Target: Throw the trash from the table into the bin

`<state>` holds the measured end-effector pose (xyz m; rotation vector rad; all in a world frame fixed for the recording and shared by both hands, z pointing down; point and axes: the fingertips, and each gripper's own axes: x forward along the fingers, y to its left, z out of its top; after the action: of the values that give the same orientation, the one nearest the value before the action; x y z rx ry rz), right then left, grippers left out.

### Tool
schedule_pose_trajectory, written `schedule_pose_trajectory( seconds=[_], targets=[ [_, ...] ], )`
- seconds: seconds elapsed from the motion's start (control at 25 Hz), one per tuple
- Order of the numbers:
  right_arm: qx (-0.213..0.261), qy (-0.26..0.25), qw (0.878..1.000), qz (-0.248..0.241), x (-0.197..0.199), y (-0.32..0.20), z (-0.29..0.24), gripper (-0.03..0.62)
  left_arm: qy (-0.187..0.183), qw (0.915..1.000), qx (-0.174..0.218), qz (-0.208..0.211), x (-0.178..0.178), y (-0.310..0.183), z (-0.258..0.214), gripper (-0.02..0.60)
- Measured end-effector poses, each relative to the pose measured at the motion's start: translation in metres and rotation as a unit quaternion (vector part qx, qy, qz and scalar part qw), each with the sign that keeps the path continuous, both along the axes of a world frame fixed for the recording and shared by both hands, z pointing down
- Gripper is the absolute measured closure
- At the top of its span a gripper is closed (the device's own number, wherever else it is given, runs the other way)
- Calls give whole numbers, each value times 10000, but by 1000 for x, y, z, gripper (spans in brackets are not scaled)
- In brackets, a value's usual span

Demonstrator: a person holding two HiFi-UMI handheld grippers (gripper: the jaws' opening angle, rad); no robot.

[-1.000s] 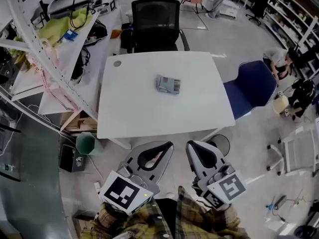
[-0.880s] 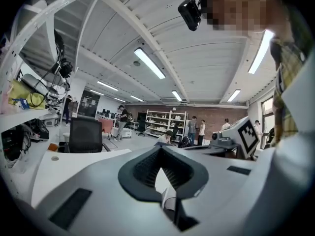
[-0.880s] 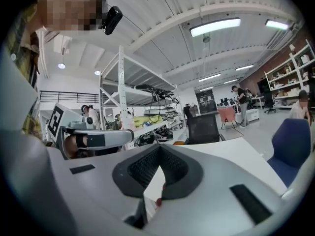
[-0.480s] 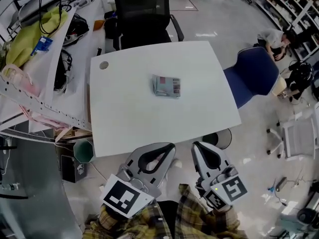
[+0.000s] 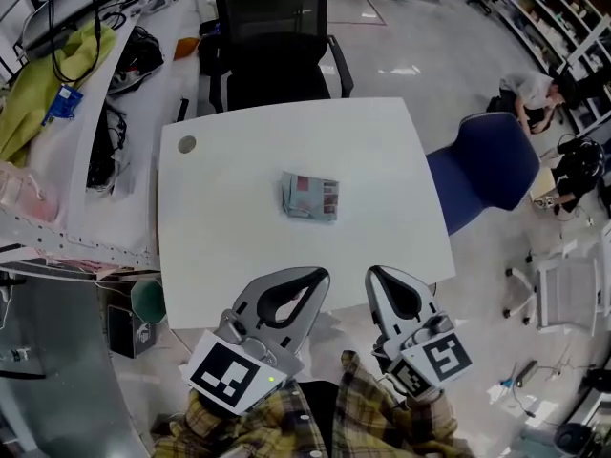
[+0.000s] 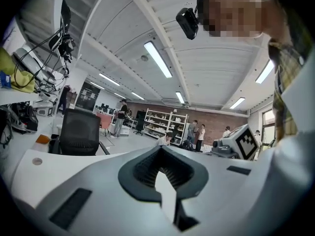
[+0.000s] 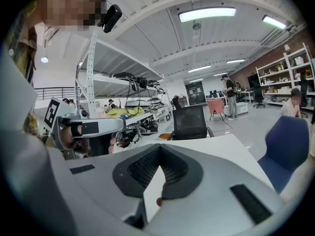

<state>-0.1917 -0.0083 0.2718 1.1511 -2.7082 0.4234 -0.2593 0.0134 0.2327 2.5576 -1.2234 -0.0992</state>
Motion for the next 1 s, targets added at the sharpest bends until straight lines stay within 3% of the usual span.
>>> schedule_pose_trajectory(
  seconds=[0.36,0.56,0.72,1.0],
  targets=[
    [-34,311,9984,-472,-1,-90,7,595,-90,9987,210,-455,-1,-80,-14,575],
    [-220,244,9961,-821,-9,-114,14,595,-192,9968,124,-767,-10,-99,-11,575],
    [-335,332,9945,-937,-16,-125,27,595,-322,9964,8,-779,-18,-103,-3,575],
    [-1170,252,9901,-726,-21,-131,78,595,-292,9957,-23,-874,-44,-103,-2,575]
  ],
)
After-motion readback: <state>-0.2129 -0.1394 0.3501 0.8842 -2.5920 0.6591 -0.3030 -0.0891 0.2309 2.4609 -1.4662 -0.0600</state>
